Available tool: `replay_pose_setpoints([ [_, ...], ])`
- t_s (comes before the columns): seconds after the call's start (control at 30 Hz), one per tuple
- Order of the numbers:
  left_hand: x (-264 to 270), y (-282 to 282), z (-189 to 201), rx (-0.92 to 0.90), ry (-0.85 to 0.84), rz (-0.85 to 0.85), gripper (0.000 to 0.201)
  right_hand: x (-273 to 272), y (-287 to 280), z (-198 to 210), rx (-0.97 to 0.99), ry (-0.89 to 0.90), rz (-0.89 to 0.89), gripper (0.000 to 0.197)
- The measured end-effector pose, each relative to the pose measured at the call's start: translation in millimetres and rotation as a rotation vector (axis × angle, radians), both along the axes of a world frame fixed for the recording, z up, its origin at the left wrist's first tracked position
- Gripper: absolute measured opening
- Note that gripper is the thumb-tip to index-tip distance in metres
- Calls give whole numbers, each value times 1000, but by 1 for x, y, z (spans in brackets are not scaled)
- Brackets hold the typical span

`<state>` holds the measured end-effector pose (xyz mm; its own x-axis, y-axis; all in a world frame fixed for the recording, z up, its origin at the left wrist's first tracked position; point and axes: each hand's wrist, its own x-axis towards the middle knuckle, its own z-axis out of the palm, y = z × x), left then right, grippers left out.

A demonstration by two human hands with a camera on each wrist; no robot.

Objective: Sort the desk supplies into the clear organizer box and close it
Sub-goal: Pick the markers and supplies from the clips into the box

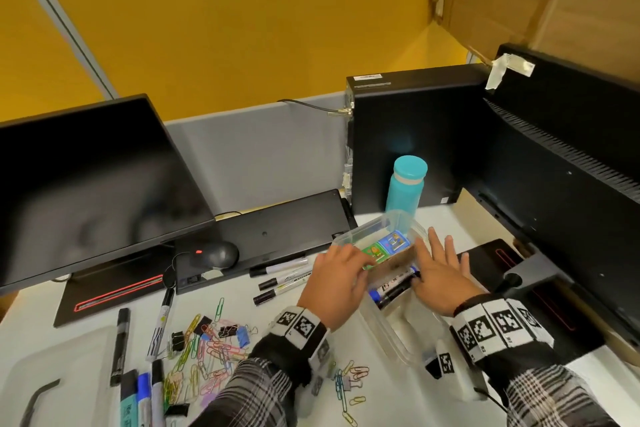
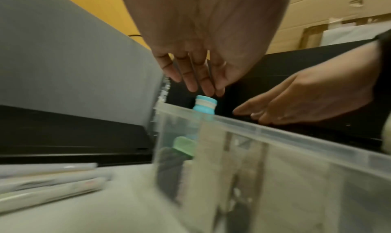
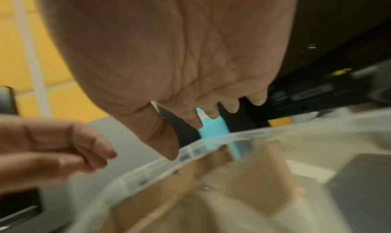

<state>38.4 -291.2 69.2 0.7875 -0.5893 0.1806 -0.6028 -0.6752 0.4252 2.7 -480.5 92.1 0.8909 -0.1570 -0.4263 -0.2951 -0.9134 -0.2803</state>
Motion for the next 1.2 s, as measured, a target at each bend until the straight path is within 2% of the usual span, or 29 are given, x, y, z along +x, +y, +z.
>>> replay_pose_setpoints([
  [0.1, 8, 54, -17, 32, -12, 176, 23, 4, 42, 11, 68, -206, 108, 67],
  [0.2, 20, 107, -35, 226, 83, 366, 26, 11, 95, 12, 191, -392, 215, 53],
  [0.27, 23, 138, -46, 340, 121, 457, 30, 18, 129, 1, 237, -395, 265, 43],
  [0.33, 24, 163, -58, 404, 146, 494, 36, 30, 156, -20, 212, -322, 297, 40],
  [0.47, 28, 189, -73, 549, 208, 391, 57, 65, 186, -71, 7, -172, 415, 47],
  [0.63, 58, 172, -76, 609, 162, 156, 83, 83, 197, -123, -225, -34, 473, 82],
  [0.7, 74, 160, -79, 587, 135, 104, 75, 81, 199, -132, -287, -9, 482, 85],
  [0.83, 94, 143, -88, 619, 155, 82, 58, 71, 197, -141, -266, -129, 428, 57],
  [0.97, 98, 138, -96, 679, 165, 113, 44, 68, 195, -142, -236, -175, 410, 37],
  [1.1, 94, 146, -92, 566, 163, 202, 37, 67, 195, -142, -229, -147, 396, 31],
  [1.2, 93, 178, -78, 468, 98, 284, 32, 65, 194, -140, -226, -146, 407, 31],
])
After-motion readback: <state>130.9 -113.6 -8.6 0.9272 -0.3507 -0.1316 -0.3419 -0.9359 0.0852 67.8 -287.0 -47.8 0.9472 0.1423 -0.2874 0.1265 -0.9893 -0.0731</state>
